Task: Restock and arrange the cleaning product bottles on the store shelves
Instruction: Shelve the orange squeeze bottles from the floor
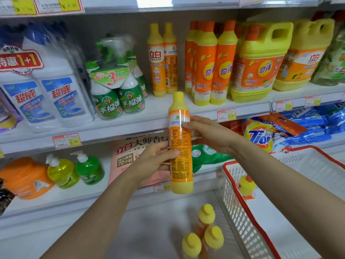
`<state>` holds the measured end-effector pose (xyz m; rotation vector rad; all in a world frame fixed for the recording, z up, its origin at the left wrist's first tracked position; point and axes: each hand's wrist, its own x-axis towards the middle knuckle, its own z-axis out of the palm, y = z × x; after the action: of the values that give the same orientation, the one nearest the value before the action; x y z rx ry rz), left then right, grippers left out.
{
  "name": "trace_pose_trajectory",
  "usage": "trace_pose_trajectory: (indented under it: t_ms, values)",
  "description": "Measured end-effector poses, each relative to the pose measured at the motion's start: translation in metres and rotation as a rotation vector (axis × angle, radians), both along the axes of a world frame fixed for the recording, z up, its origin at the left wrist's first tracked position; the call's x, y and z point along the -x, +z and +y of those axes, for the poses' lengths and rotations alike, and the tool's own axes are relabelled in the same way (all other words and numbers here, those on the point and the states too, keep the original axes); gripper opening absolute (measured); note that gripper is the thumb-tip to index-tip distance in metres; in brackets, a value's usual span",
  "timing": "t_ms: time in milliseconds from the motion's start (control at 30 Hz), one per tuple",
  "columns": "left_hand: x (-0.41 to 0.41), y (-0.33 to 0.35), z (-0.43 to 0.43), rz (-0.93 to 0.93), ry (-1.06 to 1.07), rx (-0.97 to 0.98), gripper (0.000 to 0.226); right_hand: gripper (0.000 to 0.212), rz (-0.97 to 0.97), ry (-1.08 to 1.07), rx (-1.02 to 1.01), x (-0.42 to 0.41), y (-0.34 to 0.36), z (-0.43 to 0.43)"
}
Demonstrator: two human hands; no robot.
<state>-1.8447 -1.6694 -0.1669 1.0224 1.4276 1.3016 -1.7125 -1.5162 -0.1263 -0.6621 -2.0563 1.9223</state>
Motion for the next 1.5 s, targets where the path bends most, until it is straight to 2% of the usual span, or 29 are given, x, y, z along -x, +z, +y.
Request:
trace_pose_trajectory:
  t_ms: [100,233,333,400,533,633,767,900,967,1100,1200,1333,1400,1500]
  values:
    - [0.0,-0.005,-0.001,-0.084,-0.055,0.074,0.038,0.037,-0.001,-0.027,-0.074,0.002,-0.005,0.001]
    - [-0.001,-0.007,0.005,0.087,0.087,0.072,0.06,0.043,-0.044,-0.206,-0.255,0.011,-0.017,-0.004]
    - [0.002,-0.014,0.008,0.194,0.172,0.044,0.067,0.048,-0.086,-0.221,-0.283,0.017,-0.024,-0.005]
    - [0.007,-0.02,0.007,0.18,0.134,0.036,0.059,0.042,-0.109,-0.187,-0.229,0.017,-0.021,-0.005]
    - [0.015,-0.023,0.003,0.048,0.071,0.023,0.044,0.048,-0.068,-0.076,-0.099,0.01,-0.016,0.005]
    - [0.02,-0.028,0.003,0.046,0.039,0.053,0.048,0.038,-0.015,-0.054,-0.081,0.009,-0.022,0.007]
    - [0.021,-0.035,0.006,0.176,0.091,0.039,0.052,0.044,0.016,-0.074,-0.199,0.011,-0.044,0.003]
    - [0.023,-0.031,0.012,0.15,0.34,-0.093,0.04,0.044,-0.017,-0.046,-0.46,0.008,-0.079,-0.003]
    - [0.023,-0.038,0.012,0.288,0.336,-0.107,0.036,0.046,-0.044,-0.032,-0.51,0.004,-0.098,-0.008]
    - [0.012,-0.073,0.011,0.546,0.26,-0.059,0.017,0.049,-0.165,0.012,-0.53,-0.007,-0.127,-0.012]
    - [-0.002,-0.102,0.002,0.675,0.18,0.037,0.032,0.053,-0.373,0.185,-0.497,-0.018,-0.141,-0.012]
    - [-0.018,-0.14,-0.017,0.669,0.139,0.109,0.049,0.059,-0.686,0.417,-0.578,-0.043,-0.155,-0.01]
    - [-0.022,-0.158,-0.024,0.65,0.117,0.123,0.04,0.052,-0.771,0.484,-0.666,-0.052,-0.166,-0.013]
    - [-0.029,-0.177,-0.032,0.618,0.012,0.138,0.027,0.04,-0.751,0.437,-0.727,-0.059,-0.179,-0.017]
